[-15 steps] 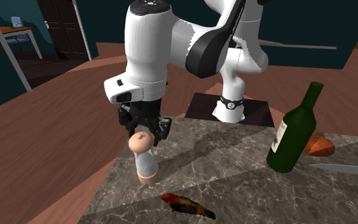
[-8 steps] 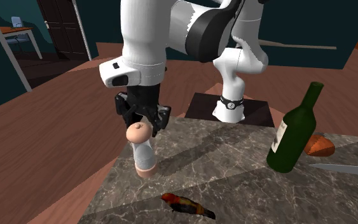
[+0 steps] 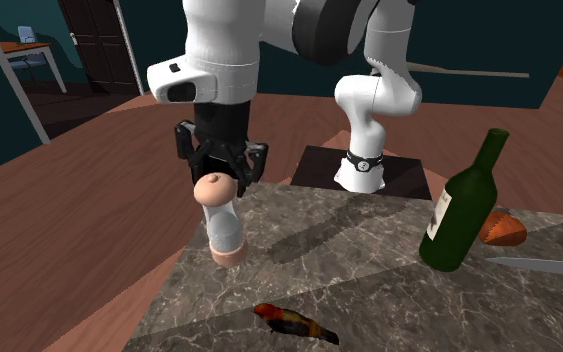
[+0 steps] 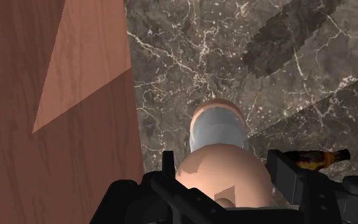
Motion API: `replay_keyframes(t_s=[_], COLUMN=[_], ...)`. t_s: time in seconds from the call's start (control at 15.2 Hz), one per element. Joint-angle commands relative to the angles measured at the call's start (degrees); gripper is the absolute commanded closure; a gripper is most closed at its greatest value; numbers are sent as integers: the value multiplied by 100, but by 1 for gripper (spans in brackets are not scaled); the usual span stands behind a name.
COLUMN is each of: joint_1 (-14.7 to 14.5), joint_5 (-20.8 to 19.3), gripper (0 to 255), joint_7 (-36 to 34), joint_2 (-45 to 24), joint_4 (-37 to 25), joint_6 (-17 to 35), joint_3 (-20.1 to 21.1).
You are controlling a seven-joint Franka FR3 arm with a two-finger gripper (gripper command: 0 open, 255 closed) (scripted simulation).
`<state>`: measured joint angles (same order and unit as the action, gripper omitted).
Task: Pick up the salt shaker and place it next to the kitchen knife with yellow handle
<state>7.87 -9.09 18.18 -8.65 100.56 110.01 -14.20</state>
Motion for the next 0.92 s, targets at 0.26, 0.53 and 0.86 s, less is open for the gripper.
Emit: replay_keyframes(t_s=[0.26,0.53,0.86], joint_1=[-4,-6,-3], joint_5=[5,16,33], gripper=[255,255,255], joint_7=[67,115,179], joint_2=[69,76,53], joint_4=[-370,-667,-1079], joint_6=[-433,-734,-1119], joint_3=[-1,-1,-2])
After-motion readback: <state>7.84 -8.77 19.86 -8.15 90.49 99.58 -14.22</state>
